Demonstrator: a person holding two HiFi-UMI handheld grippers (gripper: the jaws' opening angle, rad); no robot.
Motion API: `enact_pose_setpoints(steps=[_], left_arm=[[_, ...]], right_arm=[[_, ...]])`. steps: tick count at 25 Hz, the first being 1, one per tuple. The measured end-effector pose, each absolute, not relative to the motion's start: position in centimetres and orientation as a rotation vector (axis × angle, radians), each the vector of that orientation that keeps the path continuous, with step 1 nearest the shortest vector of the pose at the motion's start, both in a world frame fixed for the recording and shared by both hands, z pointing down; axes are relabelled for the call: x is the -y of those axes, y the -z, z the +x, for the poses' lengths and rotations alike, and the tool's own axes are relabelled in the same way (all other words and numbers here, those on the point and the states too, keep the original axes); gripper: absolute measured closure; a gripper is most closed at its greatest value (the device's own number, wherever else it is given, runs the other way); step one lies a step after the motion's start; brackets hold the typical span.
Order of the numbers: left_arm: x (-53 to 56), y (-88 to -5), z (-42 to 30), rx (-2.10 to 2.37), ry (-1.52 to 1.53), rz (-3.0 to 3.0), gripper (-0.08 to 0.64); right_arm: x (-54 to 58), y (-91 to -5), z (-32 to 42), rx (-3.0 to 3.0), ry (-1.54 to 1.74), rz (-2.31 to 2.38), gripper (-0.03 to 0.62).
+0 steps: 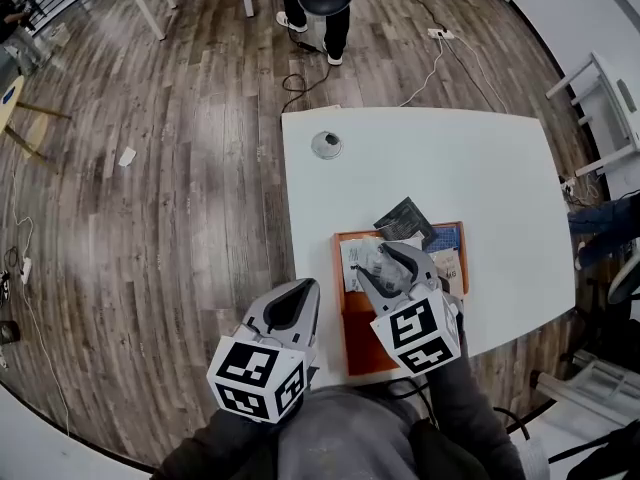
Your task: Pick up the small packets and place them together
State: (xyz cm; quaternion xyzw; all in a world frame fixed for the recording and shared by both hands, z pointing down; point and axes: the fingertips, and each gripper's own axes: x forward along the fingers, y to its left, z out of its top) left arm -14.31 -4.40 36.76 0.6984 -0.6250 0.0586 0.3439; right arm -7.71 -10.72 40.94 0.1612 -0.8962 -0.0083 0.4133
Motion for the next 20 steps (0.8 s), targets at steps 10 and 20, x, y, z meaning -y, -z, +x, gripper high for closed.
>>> enact_pose_setpoints(steps=[10, 20], left_arm=[[3.0, -35.8, -14.1, 1.617, -0.139, 1.857, 0.563], [2.9, -34.5, -10.0, 1.527, -0.156, 1.982, 0.563]], right_arm=[[9.5, -38.9, -7.2, 2.283, 0.049, 0.489, 0.362], [8.6, -36.7, -2.0, 2.252, 0.061, 0.679, 0.362]])
